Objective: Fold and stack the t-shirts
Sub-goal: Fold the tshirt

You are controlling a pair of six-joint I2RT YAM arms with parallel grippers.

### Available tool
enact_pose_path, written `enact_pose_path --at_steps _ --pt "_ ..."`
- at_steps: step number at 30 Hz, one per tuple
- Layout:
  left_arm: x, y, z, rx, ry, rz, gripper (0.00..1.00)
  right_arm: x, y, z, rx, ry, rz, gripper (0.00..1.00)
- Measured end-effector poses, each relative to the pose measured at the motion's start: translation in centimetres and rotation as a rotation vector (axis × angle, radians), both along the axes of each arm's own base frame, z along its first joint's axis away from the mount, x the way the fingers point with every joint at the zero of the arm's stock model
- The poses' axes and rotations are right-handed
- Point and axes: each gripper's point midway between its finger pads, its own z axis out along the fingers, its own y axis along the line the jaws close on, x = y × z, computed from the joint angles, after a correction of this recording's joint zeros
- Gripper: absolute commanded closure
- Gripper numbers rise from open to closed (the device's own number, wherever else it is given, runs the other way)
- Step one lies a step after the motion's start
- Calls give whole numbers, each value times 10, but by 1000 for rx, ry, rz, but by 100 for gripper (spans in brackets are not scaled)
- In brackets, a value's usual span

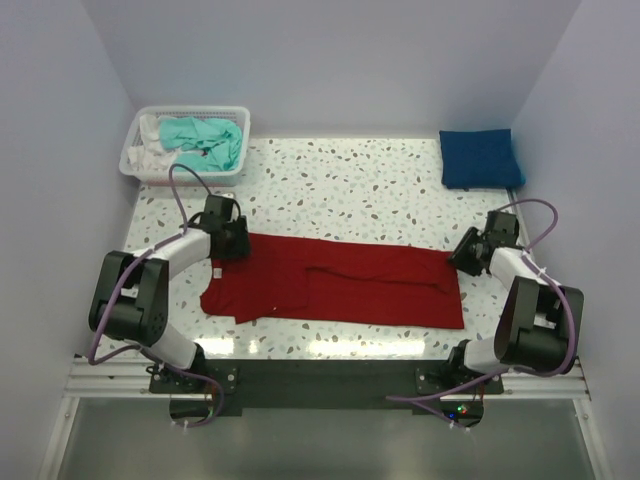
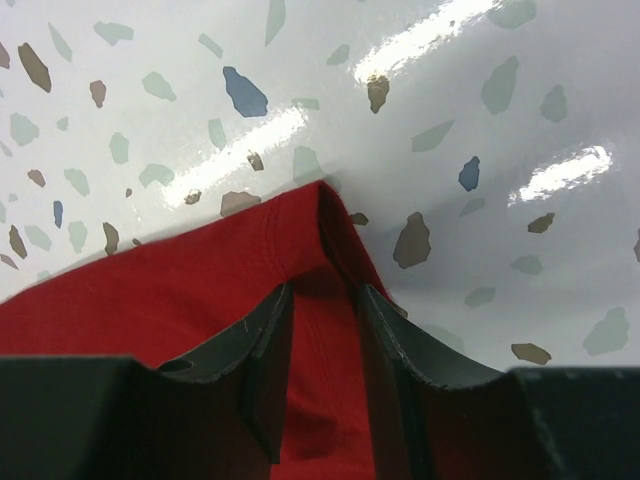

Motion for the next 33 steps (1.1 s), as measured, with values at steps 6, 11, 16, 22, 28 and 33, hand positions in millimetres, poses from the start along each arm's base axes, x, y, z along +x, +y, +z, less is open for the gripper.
enact_pose_path --at_steps 6,11,16,22,28,33 --pt "2 3 -2 8 6 9 39 0 6 -7 29 8 25 65" --pt "3 4 -3 11 7 12 39 2 7 -7 37 -3 35 68" --pt "5 4 -3 15 8 14 39 3 7 -7 39 -7 39 79" --pt "6 6 -3 27 9 21 39 3 6 -7 30 -6 37 96" --pt "9 11 -4 55 9 37 39 8 -1 -4 0 -9 27 100" --pt "12 14 -5 74 12 48 39 26 -10 6 -35 -32 34 100"
